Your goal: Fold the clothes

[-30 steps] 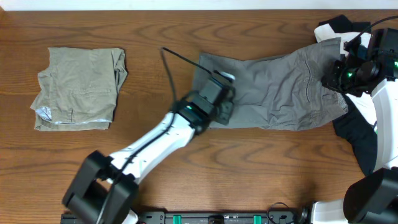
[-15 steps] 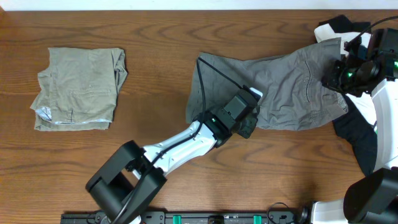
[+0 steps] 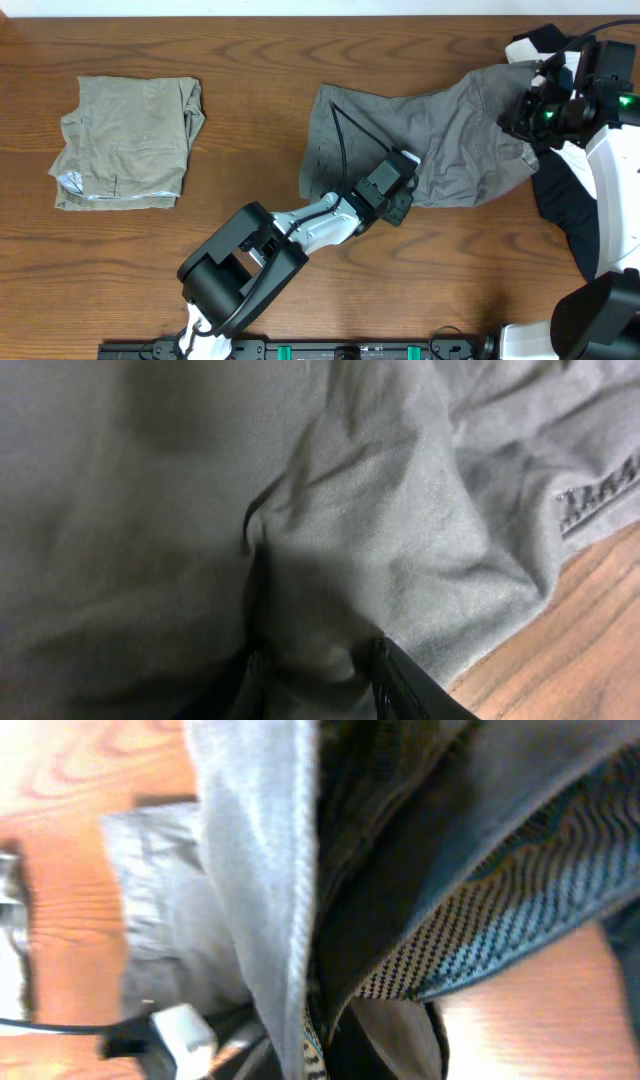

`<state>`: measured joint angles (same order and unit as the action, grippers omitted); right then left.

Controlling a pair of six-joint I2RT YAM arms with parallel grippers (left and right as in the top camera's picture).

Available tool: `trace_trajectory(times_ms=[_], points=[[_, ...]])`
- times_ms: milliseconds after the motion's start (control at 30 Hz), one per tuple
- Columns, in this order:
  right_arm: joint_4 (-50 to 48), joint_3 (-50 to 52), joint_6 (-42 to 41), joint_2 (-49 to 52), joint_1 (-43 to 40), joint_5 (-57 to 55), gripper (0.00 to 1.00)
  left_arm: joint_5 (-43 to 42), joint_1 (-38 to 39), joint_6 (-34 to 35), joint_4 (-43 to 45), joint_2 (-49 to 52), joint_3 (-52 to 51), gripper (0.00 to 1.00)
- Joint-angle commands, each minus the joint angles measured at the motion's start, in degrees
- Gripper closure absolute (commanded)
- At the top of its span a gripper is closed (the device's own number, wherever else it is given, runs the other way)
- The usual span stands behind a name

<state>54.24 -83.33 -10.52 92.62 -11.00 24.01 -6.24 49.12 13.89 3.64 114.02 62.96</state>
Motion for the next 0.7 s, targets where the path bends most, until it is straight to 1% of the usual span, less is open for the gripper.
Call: trace_trajectory(times_ms=[0, 100, 300, 467, 567, 667], points=[[-2.3, -1.2, -2.8, 0.0, 1.7, 8.3, 0.99, -1.9, -0.1, 1.3, -0.2, 2.0, -0.5, 0.65], [-4.0, -1.2, -3.2, 0.0, 3.2, 10.3, 0.99, -1.9, -0.1, 1.3, 1.0, 2.0, -0.5, 0.65], [-5.7, -1.2, -3.4, 0.0, 5.7, 10.5, 0.99, -2.2, -0.1, 1.5, 1.5, 2.0, -0.5, 0.65], [-6.0, -1.2, -3.7, 0.0, 5.8, 10.5, 0.99, -2.2, -0.1, 3.7, 2.4, 1.9, -0.5, 0.65], [-5.8, -1.2, -3.7, 0.0, 5.8, 10.6, 0.99, -2.2, -0.1, 3.6, 3.3, 1.7, 0.0, 0.65], [-5.8, -1.2, -3.6, 0.0, 5.8, 10.6, 0.99, -1.8, -0.5, 2.2, 1.8, -0.4, 0.4, 0.65]])
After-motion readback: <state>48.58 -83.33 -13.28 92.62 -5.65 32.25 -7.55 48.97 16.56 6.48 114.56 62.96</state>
